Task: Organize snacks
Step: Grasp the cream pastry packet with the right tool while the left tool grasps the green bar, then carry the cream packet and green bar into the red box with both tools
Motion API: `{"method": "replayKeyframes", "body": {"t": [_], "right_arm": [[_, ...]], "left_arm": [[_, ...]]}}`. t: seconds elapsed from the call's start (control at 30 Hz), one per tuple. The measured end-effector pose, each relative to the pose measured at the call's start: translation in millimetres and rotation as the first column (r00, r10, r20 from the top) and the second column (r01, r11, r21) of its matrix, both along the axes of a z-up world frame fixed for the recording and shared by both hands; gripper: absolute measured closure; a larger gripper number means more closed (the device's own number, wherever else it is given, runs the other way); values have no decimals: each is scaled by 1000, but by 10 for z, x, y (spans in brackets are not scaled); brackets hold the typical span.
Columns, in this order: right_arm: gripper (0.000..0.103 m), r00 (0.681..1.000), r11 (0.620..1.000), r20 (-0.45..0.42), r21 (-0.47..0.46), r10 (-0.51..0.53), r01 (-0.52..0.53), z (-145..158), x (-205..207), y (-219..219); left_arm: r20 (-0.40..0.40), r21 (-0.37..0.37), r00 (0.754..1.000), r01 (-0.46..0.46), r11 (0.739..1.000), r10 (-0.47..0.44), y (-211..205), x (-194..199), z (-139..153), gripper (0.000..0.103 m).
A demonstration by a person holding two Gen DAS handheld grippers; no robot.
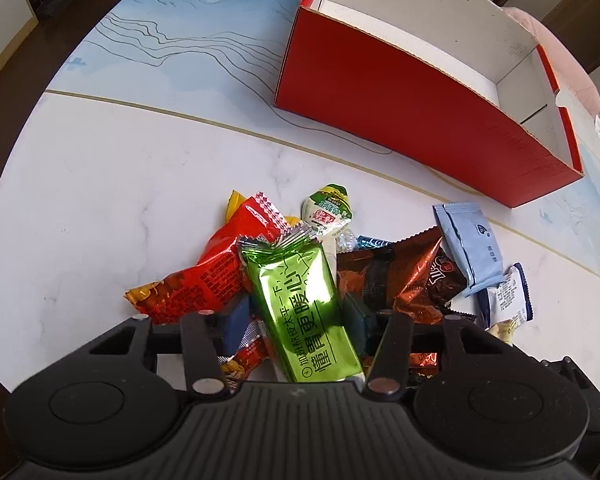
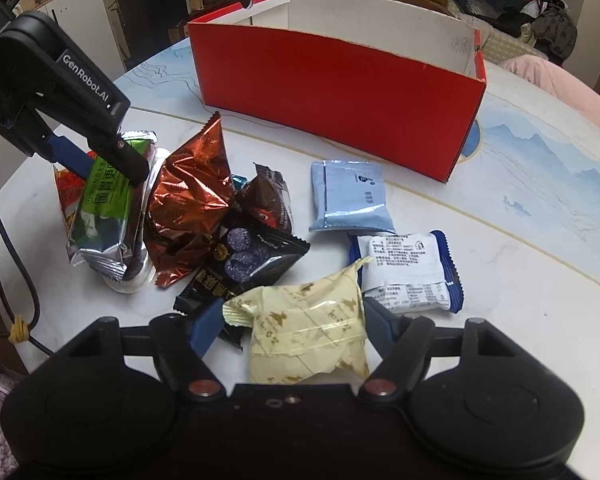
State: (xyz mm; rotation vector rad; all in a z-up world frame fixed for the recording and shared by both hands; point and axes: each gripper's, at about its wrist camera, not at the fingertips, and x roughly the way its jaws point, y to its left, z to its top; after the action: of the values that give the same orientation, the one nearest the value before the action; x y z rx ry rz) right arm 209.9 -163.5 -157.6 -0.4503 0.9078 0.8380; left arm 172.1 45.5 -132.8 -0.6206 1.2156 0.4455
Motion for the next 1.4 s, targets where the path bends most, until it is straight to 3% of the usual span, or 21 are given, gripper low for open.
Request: {"method": "replayKeyframes", "body": {"t": [0.07,0.13,0.4,1.0,1.4], "right_arm": [[32,1000,1000,8,1,-9,9,16,-26,-6],[42,1000,1000,15,4,-23,23,38,-42,-10],[56,995,997,62,7,-76,76,162,-156,-55],[59,977,992,173,55,-125,117,584,-377,-44],[59,962,989,243,107,-124,100,1058,-137,80]], "left_arm": [[11,-9,1000,-2,1000,2,23,-21,6,55],[21,-19,1000,-8,1000,8,47,-42,11,56],[55,-47,998,-26,999,28,157,-165,48,57],[129,-53,992,0,999,7,223,-385,268,59],[224,16,973,51,999,-54,245,-233,682,65]]}}
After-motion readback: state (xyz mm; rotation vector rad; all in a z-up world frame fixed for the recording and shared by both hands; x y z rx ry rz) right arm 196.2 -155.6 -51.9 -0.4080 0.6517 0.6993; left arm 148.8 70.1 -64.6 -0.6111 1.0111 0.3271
